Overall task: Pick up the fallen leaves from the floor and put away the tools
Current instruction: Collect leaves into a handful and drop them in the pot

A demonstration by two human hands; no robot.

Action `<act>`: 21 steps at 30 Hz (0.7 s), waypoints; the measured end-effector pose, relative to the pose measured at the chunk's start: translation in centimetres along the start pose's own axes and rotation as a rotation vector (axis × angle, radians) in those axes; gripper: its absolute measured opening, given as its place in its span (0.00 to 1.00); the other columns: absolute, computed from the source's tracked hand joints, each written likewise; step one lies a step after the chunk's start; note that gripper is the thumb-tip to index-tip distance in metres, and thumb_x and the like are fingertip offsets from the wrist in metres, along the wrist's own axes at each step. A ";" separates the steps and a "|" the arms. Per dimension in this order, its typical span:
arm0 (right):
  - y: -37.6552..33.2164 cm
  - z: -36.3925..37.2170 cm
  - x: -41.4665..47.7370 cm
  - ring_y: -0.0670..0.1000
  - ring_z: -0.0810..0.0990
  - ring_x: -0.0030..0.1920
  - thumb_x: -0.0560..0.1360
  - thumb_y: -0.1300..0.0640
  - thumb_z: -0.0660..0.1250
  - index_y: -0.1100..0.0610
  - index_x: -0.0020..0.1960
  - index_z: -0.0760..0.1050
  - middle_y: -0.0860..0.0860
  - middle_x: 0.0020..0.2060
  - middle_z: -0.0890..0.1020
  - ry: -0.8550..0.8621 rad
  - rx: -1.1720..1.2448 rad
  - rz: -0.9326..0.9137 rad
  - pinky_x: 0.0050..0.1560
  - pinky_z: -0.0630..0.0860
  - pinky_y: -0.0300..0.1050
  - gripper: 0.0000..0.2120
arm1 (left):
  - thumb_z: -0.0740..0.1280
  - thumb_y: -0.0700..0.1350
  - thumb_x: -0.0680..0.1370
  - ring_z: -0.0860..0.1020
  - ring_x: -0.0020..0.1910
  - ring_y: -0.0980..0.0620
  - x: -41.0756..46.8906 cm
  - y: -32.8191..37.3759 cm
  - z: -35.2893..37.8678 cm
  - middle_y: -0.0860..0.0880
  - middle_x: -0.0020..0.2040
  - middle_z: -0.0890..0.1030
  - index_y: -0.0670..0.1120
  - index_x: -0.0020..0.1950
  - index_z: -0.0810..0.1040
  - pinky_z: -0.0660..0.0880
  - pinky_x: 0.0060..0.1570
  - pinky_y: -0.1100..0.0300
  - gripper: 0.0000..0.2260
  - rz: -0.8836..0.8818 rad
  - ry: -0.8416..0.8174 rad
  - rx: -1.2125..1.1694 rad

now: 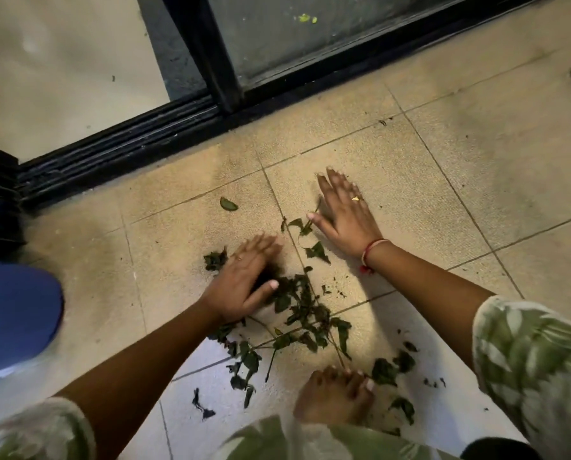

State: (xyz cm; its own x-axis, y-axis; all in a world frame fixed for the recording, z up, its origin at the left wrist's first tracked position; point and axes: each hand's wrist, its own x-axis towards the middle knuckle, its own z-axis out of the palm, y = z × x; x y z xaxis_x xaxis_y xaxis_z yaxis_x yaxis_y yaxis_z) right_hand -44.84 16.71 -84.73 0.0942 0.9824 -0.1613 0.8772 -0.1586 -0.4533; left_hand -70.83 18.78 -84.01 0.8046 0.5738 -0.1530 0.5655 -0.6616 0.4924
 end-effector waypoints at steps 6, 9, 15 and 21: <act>-6.4 2.7 2.1 0.53 0.41 0.76 0.80 0.37 0.47 0.53 0.77 0.39 0.54 0.77 0.42 -0.218 -0.142 -0.236 0.70 0.32 0.45 0.35 | 0.48 0.66 0.77 0.48 0.77 0.49 -0.6 -4.2 -1.9 0.47 0.79 0.52 0.47 0.79 0.50 0.48 0.74 0.46 0.35 -0.522 0.276 -0.084; -9.0 5.0 -1.5 0.53 0.43 0.76 0.79 0.37 0.44 0.53 0.78 0.42 0.53 0.77 0.45 -0.352 -0.209 -0.484 0.71 0.34 0.48 0.33 | 0.48 0.64 0.80 0.45 0.78 0.48 2.1 -5.8 -1.6 0.45 0.79 0.48 0.45 0.79 0.46 0.44 0.75 0.46 0.35 -0.618 0.201 -0.060; -6.8 2.7 -5.3 0.53 0.45 0.76 0.79 0.40 0.49 0.51 0.77 0.51 0.49 0.77 0.48 -0.263 0.020 -0.448 0.72 0.40 0.49 0.30 | 0.45 0.63 0.80 0.46 0.78 0.50 5.9 -4.8 -1.3 0.47 0.79 0.48 0.48 0.79 0.47 0.41 0.75 0.48 0.31 -0.398 0.099 0.002; 6.1 -4.8 3.5 0.53 0.44 0.77 0.82 0.43 0.49 0.54 0.78 0.43 0.53 0.77 0.44 0.137 -0.057 0.213 0.76 0.43 0.52 0.31 | 0.41 0.69 0.77 0.50 0.77 0.53 3.6 0.1 0.1 0.51 0.78 0.54 0.54 0.77 0.51 0.51 0.75 0.49 0.32 0.041 -0.127 -0.115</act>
State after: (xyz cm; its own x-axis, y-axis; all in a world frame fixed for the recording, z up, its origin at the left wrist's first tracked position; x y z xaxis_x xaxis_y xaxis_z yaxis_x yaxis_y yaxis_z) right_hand -36.95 19.66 -83.84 0.3394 0.9322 -0.1258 0.8554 -0.3615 -0.3709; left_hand -67.86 20.81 -84.59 0.8470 0.4771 -0.2343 0.5132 -0.6195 0.5940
